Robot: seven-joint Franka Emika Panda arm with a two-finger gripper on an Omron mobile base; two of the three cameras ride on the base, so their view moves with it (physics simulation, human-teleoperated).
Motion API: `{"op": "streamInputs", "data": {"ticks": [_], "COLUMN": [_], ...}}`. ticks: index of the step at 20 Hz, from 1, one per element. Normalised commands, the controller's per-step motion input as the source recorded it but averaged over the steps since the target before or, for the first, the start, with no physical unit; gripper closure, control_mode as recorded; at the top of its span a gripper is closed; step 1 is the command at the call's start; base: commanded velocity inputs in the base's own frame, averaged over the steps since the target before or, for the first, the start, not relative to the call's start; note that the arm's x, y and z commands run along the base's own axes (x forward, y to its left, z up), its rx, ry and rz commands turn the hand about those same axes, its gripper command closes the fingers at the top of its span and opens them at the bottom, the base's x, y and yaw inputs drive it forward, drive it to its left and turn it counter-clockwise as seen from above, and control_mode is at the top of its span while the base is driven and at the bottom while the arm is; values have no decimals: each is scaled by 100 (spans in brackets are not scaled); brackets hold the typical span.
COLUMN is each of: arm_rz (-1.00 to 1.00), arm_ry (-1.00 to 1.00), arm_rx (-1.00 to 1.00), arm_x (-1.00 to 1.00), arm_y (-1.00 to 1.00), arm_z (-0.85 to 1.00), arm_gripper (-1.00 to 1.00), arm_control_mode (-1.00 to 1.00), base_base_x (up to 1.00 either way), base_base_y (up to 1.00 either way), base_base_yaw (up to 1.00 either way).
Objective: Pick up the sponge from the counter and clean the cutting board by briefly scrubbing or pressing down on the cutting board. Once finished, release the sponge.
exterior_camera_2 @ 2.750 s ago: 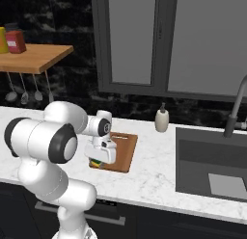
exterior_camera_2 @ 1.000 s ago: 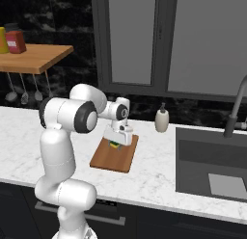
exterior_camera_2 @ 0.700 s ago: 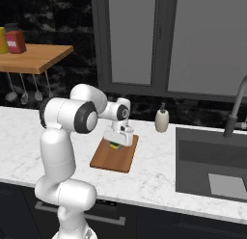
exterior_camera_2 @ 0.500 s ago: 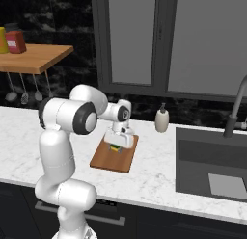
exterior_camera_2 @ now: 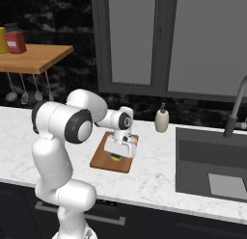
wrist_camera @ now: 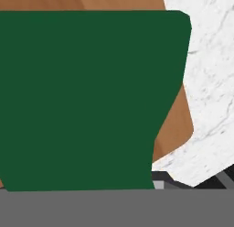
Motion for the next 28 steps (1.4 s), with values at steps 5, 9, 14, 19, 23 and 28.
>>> {"op": "streamInputs", "data": {"ticks": [5, 9, 14, 19, 23, 28], "arm_rz": [1, 2, 0, 0, 0, 0], "arm_ry": [5, 0, -10, -8, -7, -12], "arm_rx": [0, 0, 0, 0, 0, 0], "arm_x": [-95, -64, 0, 25, 34, 49], "arm_y": [-8, 0, 0, 0, 0, 4], "arm_z": [-24, -20, -1, 0, 0, -5], "arm_gripper": [100, 100, 100, 100, 100, 100], "arm_control_mode": [-100, -100, -100, -100, -100, -100], "base_base_x": [0, 0, 0, 0, 0, 0], "base_base_y": [0, 0, 0, 0, 0, 0], "base_base_yaw": [0, 0, 0, 0, 0, 0]}}
